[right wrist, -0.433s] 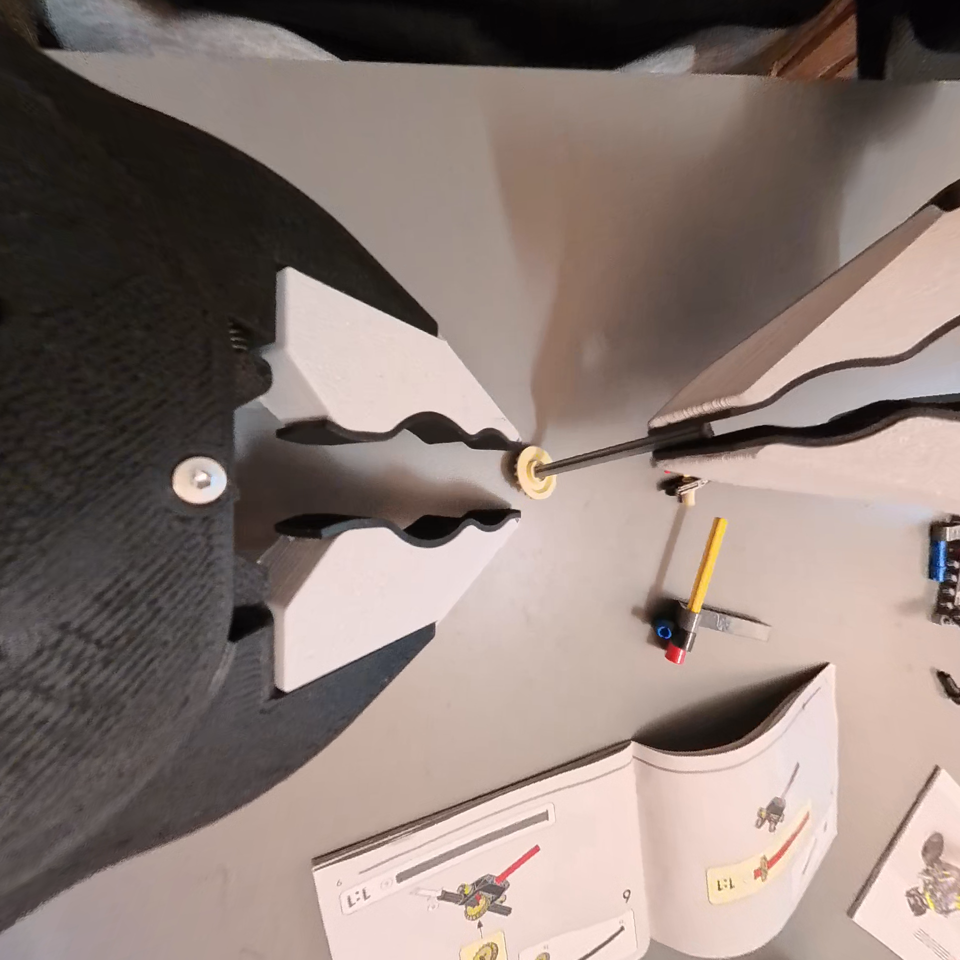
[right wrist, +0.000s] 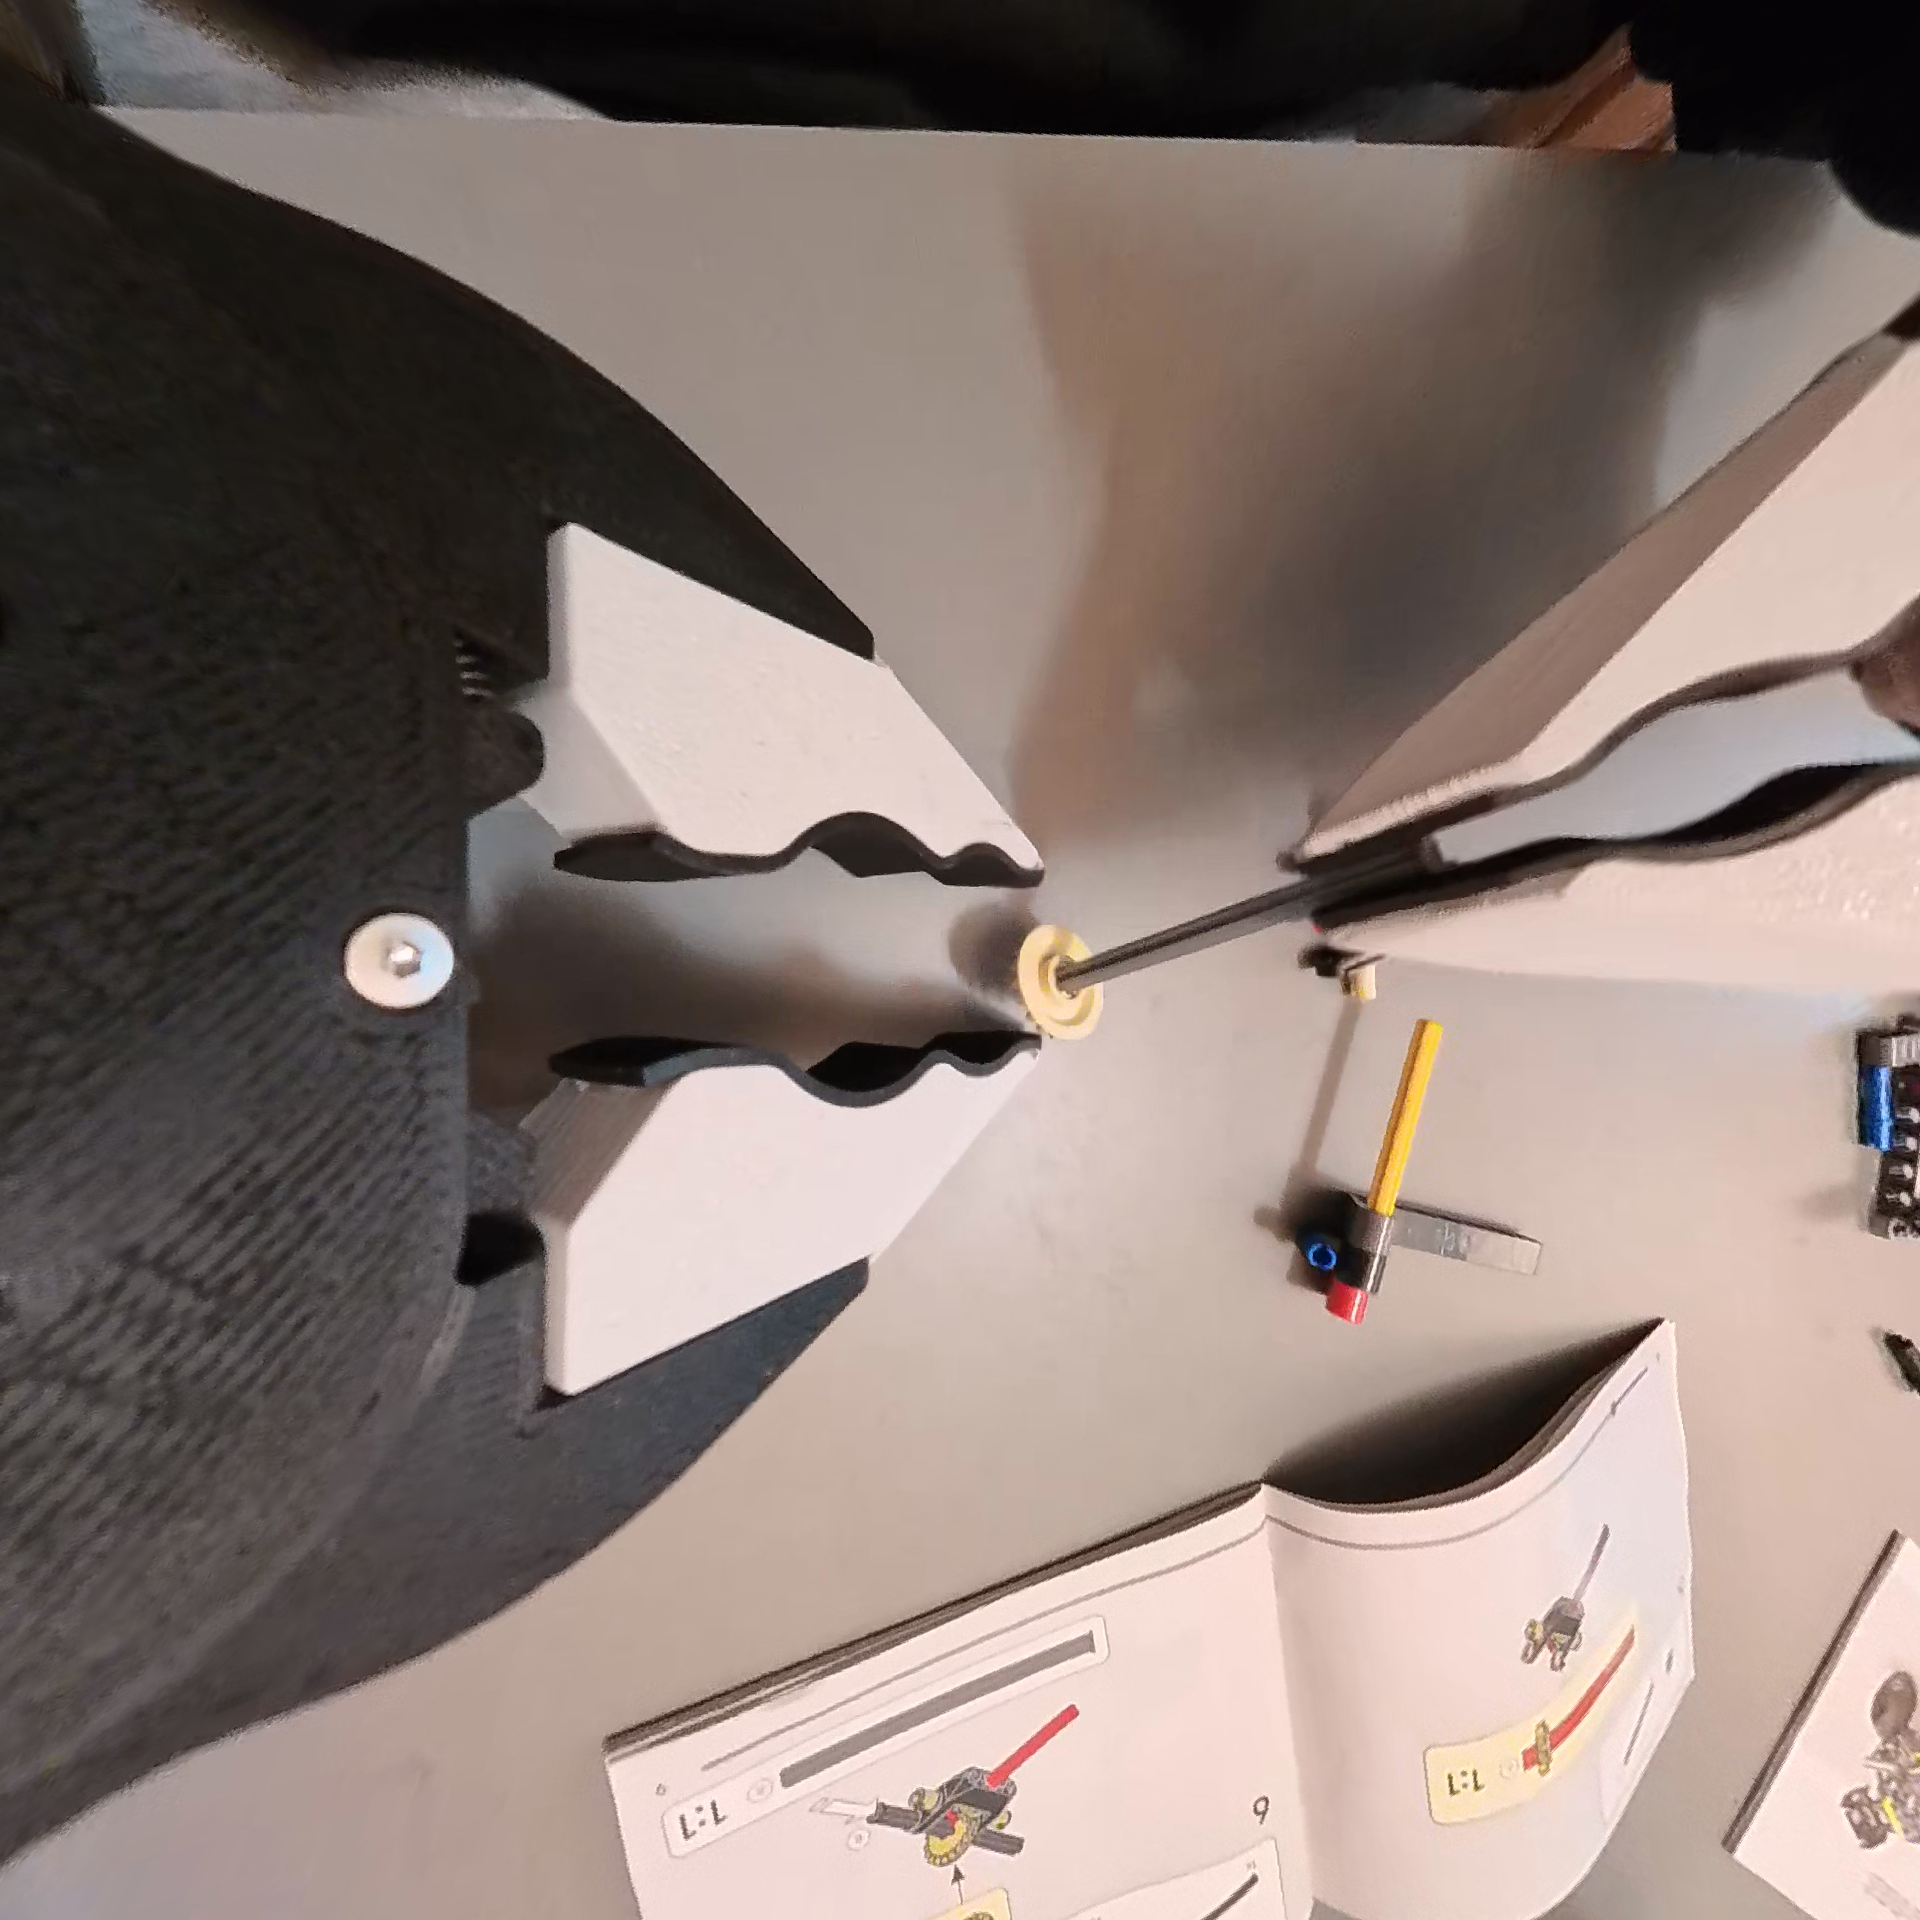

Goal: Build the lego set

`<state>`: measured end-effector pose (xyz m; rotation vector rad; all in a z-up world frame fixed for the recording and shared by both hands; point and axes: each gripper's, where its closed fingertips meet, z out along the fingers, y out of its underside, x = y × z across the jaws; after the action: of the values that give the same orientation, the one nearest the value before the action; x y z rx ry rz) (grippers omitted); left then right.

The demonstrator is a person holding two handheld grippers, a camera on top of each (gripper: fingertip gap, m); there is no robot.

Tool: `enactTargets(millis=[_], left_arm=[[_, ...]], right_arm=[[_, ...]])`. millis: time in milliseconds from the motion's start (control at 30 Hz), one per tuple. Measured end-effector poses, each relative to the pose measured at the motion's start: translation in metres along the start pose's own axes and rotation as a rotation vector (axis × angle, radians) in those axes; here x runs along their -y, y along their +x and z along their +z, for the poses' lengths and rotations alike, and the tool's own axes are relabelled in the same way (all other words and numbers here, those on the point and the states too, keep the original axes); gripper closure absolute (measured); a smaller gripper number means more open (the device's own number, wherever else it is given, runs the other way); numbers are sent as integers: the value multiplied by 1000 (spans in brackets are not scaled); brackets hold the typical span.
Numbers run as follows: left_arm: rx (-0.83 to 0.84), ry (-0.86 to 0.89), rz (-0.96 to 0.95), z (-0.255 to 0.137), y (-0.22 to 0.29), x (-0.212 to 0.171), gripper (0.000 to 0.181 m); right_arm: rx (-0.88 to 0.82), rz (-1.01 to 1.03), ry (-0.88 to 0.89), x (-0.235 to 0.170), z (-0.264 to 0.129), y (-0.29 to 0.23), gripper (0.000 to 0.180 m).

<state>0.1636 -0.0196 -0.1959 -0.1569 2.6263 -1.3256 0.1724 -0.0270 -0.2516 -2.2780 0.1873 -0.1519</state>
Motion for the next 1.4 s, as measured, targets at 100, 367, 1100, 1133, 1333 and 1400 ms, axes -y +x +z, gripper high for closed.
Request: enactTargets(millis=[100, 367, 1100, 1133, 1333, 1400], left_arm=[[7, 40, 28, -3, 2, 3, 178], [16, 111, 51, -9, 8, 7, 177], [255, 70, 69, -7, 18, -5, 178], [263, 72, 51, -9, 16, -4, 178], [273, 67, -31, -10, 13, -6, 178], [270, 82, -43, -11, 14, -5, 178]], right_arm=[[4, 26, -3, 0, 0, 2, 154], [0, -5, 3, 1, 1, 1, 146], [126, -128, 25, 12, 10, -6, 167], [122, -134, 41, 14, 9, -5, 167], [105, -158, 55, 16, 9, -2, 168], [117, -153, 61, 17, 8, -4, 168]])
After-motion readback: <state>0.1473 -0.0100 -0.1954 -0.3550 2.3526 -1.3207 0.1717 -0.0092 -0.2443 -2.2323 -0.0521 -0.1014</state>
